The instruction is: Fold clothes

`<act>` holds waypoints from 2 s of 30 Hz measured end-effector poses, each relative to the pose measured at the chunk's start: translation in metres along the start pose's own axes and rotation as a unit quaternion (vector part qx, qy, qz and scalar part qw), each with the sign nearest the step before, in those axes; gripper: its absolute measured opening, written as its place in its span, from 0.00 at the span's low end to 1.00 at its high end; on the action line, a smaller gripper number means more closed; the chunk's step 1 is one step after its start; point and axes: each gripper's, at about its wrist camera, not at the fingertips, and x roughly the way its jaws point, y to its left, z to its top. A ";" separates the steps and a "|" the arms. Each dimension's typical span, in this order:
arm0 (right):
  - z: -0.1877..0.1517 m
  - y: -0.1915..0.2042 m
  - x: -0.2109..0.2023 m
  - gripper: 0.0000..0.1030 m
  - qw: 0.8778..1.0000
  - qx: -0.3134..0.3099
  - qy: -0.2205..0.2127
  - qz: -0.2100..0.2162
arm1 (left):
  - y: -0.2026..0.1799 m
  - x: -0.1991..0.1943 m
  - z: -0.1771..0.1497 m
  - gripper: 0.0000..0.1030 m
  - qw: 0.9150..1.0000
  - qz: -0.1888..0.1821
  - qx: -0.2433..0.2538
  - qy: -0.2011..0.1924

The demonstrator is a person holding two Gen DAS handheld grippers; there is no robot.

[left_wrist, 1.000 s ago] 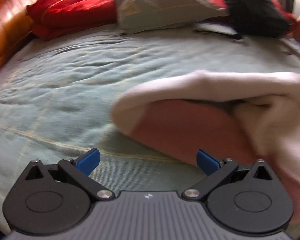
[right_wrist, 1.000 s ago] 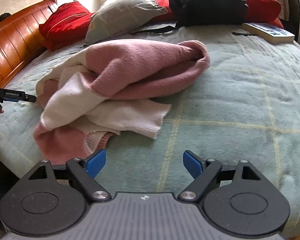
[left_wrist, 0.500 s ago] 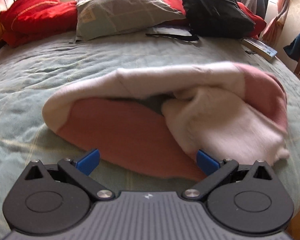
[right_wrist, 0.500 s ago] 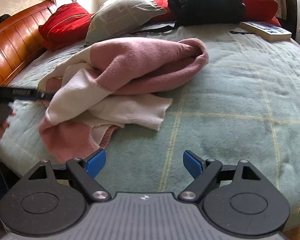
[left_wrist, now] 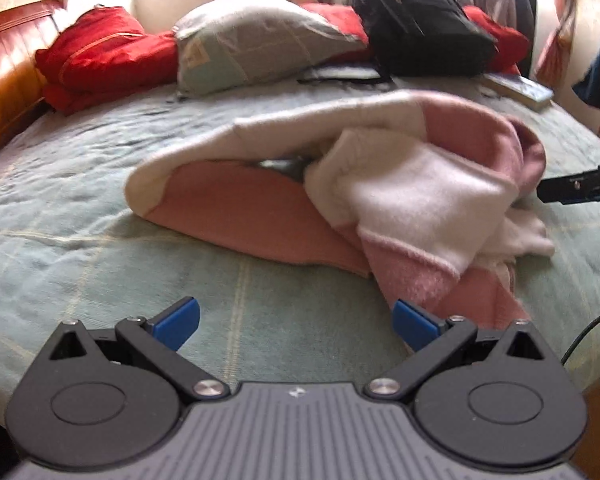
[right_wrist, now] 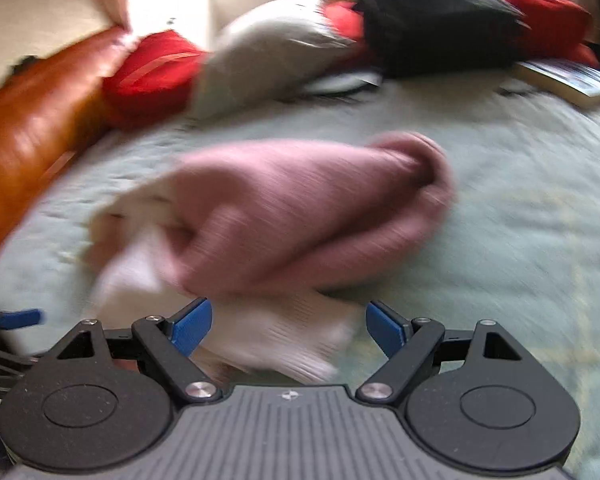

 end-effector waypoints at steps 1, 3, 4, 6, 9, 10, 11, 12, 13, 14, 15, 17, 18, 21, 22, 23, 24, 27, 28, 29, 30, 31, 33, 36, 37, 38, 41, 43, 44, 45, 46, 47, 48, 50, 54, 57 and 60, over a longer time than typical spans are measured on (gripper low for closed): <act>0.009 0.004 0.003 0.85 1.000 -0.010 -0.002 0.008 | 0.001 0.000 0.000 0.99 1.000 -0.002 -0.007 -0.003; 0.027 0.012 0.008 0.85 0.999 -0.030 -0.006 0.023 | 0.003 0.000 0.001 0.99 1.000 -0.005 -0.018 -0.007; 0.036 0.017 0.010 0.85 0.999 -0.040 -0.008 0.030 | 0.002 0.002 0.000 0.99 1.000 -0.008 -0.020 -0.004; 0.053 0.025 0.016 0.85 0.997 -0.060 -0.012 0.046 | 0.001 0.005 -0.001 0.99 1.000 -0.008 -0.020 0.000; 0.080 0.037 0.023 0.84 0.993 -0.089 -0.018 0.068 | 0.000 0.009 -0.005 0.99 1.000 -0.007 -0.027 0.003; 0.089 0.041 0.026 0.83 0.992 -0.099 -0.020 0.076 | 0.000 0.009 -0.006 0.99 1.000 -0.007 -0.030 0.004; 0.096 0.043 0.033 0.82 0.991 -0.102 -0.013 0.083 | 0.001 0.009 -0.007 0.99 0.999 -0.006 -0.033 0.006; 0.102 0.044 0.043 0.79 0.991 -0.099 -0.001 0.090 | 0.003 0.009 -0.008 0.99 0.999 -0.003 -0.035 0.006; 0.106 0.044 0.052 0.76 0.991 -0.093 0.011 0.096 | 0.004 0.008 -0.009 0.99 0.999 0.000 -0.036 0.006; 0.109 0.044 0.061 0.73 0.991 -0.085 0.023 0.103 | 0.006 0.007 -0.009 0.99 0.999 0.004 -0.038 0.006; 0.107 0.044 0.067 0.72 0.990 -0.078 0.038 0.111 | 0.009 0.005 -0.010 0.99 0.999 0.009 -0.041 0.005; 0.099 0.042 0.076 0.69 0.987 -0.066 0.070 0.130 | 0.015 0.003 -0.010 0.99 0.999 0.017 -0.048 0.003; 0.094 0.041 0.080 0.69 0.985 -0.060 0.086 0.140 | 0.018 0.002 -0.010 0.99 0.998 0.022 -0.052 0.002; 0.062 0.042 0.080 0.69 0.979 -0.064 0.117 0.153 | 0.024 -0.002 -0.011 0.99 0.998 0.030 -0.057 -0.001; 0.048 0.044 0.078 0.69 0.978 -0.070 0.121 0.155 | 0.024 -0.003 -0.010 0.99 0.998 0.032 -0.058 -0.002; 0.035 0.045 0.073 0.70 0.978 -0.077 0.116 0.153 | 0.025 -0.004 -0.010 0.99 0.998 0.033 -0.060 -0.003; 0.021 0.047 0.067 0.70 0.980 -0.085 0.105 0.150 | 0.024 -0.004 -0.010 0.99 0.998 0.032 -0.061 -0.003; -0.012 0.054 0.045 0.71 0.983 -0.110 0.066 0.133 | 0.021 -0.005 -0.009 0.99 0.998 0.025 -0.061 -0.004; -0.020 0.056 0.039 0.71 0.984 -0.115 0.055 0.124 | 0.019 -0.005 -0.009 0.99 0.998 0.021 -0.059 -0.004; -0.026 0.057 0.034 0.72 0.985 -0.115 0.047 0.119 | 0.018 -0.005 -0.008 0.99 0.998 0.018 -0.057 -0.004; -0.029 0.058 0.031 0.73 0.986 -0.112 0.040 0.117 | 0.015 -0.005 -0.008 0.99 0.998 0.015 -0.053 -0.003; -0.031 0.057 0.029 0.73 0.987 -0.108 0.034 0.115 | 0.012 -0.005 -0.007 0.99 0.999 0.012 -0.050 -0.003; -0.030 0.054 0.027 0.72 0.988 -0.099 0.030 0.117 | 0.008 -0.006 -0.007 0.99 0.999 0.005 -0.043 -0.003; -0.020 0.045 0.020 0.72 0.988 -0.081 0.032 0.124 | 0.006 -0.009 -0.004 0.99 0.999 0.002 -0.034 -0.007; -0.018 0.041 0.017 0.72 0.989 -0.077 0.032 0.125 | 0.006 -0.009 -0.002 0.99 0.999 0.001 -0.032 -0.007; -0.017 0.038 0.014 0.72 0.989 -0.072 0.030 0.125 | 0.006 -0.009 0.001 0.99 1.000 -0.001 -0.030 -0.007; -0.014 0.029 -0.002 0.71 0.989 -0.062 0.017 0.133 | 0.006 -0.008 0.013 0.99 1.000 -0.017 -0.019 -0.007; -0.014 0.021 -0.014 0.70 0.989 -0.058 0.007 0.137 | 0.005 -0.006 0.024 0.99 0.999 -0.033 -0.007 -0.008; -0.013 0.017 -0.019 0.70 0.989 -0.056 0.004 0.138 | 0.003 -0.005 0.031 0.99 0.999 -0.047 0.002 -0.008; -0.013 0.012 -0.025 0.69 0.989 -0.055 0.000 0.138 | 0.001 -0.003 0.037 0.99 0.998 -0.061 0.009 -0.007; -0.012 0.008 -0.029 0.68 0.989 -0.054 -0.001 0.136 | -0.002 -0.001 0.045 0.99 0.997 -0.076 0.017 -0.007; -0.013 0.003 -0.031 0.68 0.990 -0.054 0.001 0.131 | -0.007 0.001 0.053 0.99 0.995 -0.092 0.027 -0.006; -0.014 -0.002 -0.033 0.68 0.991 -0.054 0.003 0.124 | -0.012 0.003 0.062 0.99 0.994 -0.107 0.038 -0.006; -0.016 -0.010 -0.034 0.68 0.993 -0.053 0.008 0.105 | -0.024 0.007 0.083 0.99 0.989 -0.129 0.065 -0.017; -0.026 -0.025 -0.031 0.68 0.995 -0.033 0.016 0.089 | -0.053 0.028 0.127 0.99 0.979 -0.165 0.112 -0.051; -0.033 -0.032 -0.028 0.68 0.996 -0.019 0.022 0.083 | -0.070 0.063 0.149 0.99 0.970 -0.210 0.116 -0.045; -0.040 -0.037 -0.024 0.68 0.997 -0.005 0.029 0.075 | -0.074 0.102 0.145 0.99 0.971 -0.223 0.086 0.010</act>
